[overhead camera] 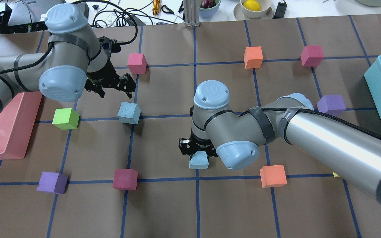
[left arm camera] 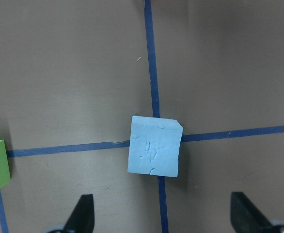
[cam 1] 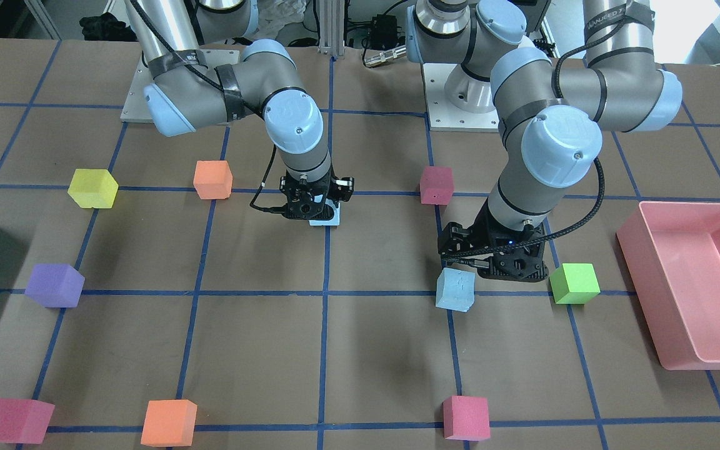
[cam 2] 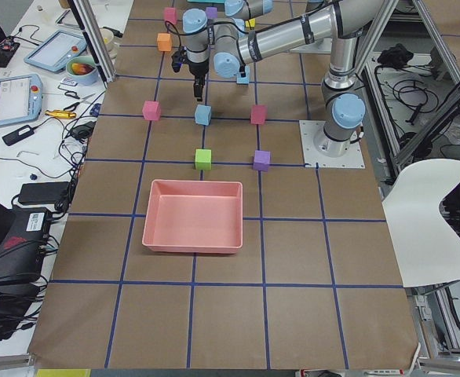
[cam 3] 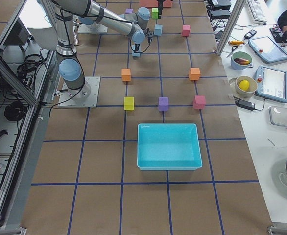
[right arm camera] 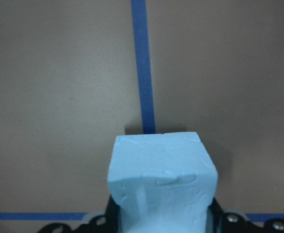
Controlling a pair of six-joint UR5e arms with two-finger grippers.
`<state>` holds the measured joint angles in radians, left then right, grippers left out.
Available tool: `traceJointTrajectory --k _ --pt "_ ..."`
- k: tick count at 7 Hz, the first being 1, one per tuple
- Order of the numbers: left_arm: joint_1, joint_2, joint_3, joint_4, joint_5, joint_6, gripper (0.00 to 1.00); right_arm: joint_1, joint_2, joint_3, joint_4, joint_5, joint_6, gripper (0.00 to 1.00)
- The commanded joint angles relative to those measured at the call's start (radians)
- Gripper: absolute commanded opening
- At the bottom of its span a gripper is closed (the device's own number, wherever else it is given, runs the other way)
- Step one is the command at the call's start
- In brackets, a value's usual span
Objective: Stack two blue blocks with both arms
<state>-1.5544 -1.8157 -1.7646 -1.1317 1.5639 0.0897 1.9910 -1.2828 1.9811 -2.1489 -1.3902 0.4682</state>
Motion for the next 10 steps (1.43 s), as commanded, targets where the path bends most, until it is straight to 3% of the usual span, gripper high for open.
traceJointTrajectory --k 1,3,6,8,10 --pt "-0.001 -0.023 -0.024 0.044 0.001 0.002 1.00 0.020 0.000 0.002 0.000 -0.001 -0.008 0.07" --pt "-0.003 -0.048 -0.067 0.122 -0.001 0.001 1.00 0.019 0.003 0.002 -0.005 -0.044 -0.037 1.00" --pt "-0.003 -0.086 -0.105 0.194 -0.001 0.016 1.00 0.011 -0.001 -0.008 0.000 -0.063 -0.060 1.00" --pt "-0.006 -0.106 -0.108 0.194 0.001 0.048 1.00 -0.014 -0.032 -0.068 0.020 -0.064 -0.049 1.00" --pt "-0.006 -0.132 -0.111 0.243 0.004 0.050 1.00 -0.098 -0.099 -0.181 0.201 -0.078 -0.066 1.00"
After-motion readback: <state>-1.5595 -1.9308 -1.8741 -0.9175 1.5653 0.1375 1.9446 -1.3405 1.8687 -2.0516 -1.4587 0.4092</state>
